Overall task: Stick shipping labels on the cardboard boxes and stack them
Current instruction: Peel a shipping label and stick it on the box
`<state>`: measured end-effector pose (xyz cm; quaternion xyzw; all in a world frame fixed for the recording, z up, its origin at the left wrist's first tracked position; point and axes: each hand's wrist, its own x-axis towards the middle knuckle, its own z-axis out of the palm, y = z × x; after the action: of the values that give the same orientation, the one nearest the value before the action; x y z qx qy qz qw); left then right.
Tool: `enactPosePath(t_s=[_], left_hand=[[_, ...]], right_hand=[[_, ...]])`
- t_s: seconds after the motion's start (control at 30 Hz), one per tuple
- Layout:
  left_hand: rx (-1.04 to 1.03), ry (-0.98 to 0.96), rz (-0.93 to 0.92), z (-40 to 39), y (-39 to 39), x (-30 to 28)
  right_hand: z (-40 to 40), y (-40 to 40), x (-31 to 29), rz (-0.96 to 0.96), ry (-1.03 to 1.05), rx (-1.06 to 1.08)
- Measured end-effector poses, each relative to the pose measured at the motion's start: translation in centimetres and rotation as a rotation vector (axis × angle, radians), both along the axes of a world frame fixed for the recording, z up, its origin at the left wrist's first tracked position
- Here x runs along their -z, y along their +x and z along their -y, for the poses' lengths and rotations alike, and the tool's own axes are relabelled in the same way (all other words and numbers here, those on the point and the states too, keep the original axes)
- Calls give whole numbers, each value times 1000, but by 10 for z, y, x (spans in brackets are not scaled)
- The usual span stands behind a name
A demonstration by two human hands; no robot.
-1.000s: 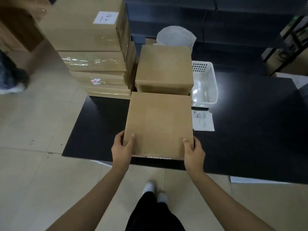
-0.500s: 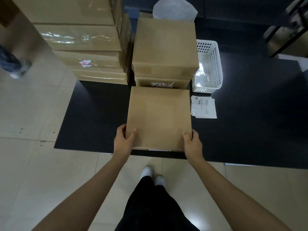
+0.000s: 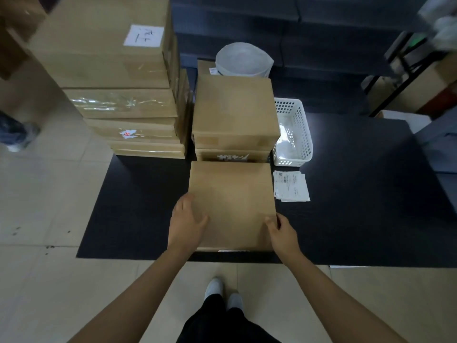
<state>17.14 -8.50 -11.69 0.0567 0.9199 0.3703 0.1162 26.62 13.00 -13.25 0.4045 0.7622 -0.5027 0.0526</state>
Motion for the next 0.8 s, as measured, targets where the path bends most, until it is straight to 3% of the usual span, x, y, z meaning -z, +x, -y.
enactPosePath(t_s=[0.1,0.4,0.8], left_hand=[[170,-212,-148,-22,-12,-15],[503,-367,-267,-107,-31,-33],[426,-560,-213,-219,-50,-23]], right_hand=[[-8,-2,-4,-17,86,3],[-69,-1,3,127,299,-90],[-154,-57,37,188,100,76]])
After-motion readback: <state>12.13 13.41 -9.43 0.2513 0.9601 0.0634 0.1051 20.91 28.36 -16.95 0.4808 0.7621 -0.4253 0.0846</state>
